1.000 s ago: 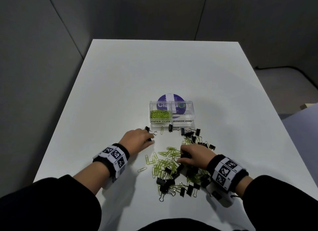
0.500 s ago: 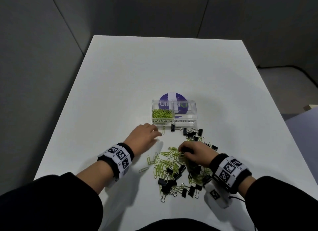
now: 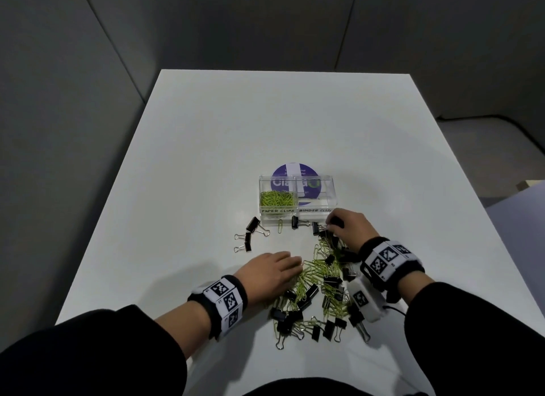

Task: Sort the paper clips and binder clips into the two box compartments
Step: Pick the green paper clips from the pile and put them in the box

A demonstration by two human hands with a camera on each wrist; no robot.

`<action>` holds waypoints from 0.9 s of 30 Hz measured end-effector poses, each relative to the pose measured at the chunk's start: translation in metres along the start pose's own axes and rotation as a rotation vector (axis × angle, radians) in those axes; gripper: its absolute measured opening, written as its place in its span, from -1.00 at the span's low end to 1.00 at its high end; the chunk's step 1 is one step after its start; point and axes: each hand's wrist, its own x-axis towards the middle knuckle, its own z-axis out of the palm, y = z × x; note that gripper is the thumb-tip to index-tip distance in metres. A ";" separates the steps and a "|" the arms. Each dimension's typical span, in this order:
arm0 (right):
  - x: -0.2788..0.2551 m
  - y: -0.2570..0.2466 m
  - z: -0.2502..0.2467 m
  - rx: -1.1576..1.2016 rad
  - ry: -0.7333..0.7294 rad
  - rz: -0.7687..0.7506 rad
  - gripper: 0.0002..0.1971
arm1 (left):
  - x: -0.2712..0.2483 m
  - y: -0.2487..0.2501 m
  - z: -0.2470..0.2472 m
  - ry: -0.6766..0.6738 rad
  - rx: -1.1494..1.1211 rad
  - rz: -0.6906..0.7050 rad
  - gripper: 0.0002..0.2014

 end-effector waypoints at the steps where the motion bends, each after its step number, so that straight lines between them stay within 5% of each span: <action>1: -0.001 0.000 0.001 -0.019 -0.018 -0.007 -0.88 | -0.004 -0.001 0.003 0.007 -0.006 0.015 -0.57; 7: -0.001 0.025 -0.015 -0.097 0.201 0.079 -0.82 | -0.034 -0.009 0.011 -0.049 -0.003 -0.001 -0.55; 11: -0.004 0.047 -0.012 -0.109 0.077 0.140 -0.76 | -0.051 -0.011 0.011 -0.093 -0.018 -0.073 -0.42; 14: -0.017 0.047 -0.006 -0.230 0.088 0.063 -0.65 | -0.059 -0.009 0.007 -0.194 -0.061 -0.099 -0.24; 17: -0.043 0.038 -0.001 -0.269 0.032 -0.060 -0.64 | -0.067 -0.007 0.002 -0.157 -0.067 -0.196 -0.18; 23: -0.089 0.027 0.012 -0.431 -0.187 -0.244 -0.54 | -0.075 -0.006 -0.004 -0.114 -0.179 -0.408 -0.34; 27: -0.090 0.021 0.030 -0.453 -0.147 -0.218 -0.58 | -0.065 0.006 -0.003 0.022 -0.166 -0.292 -0.47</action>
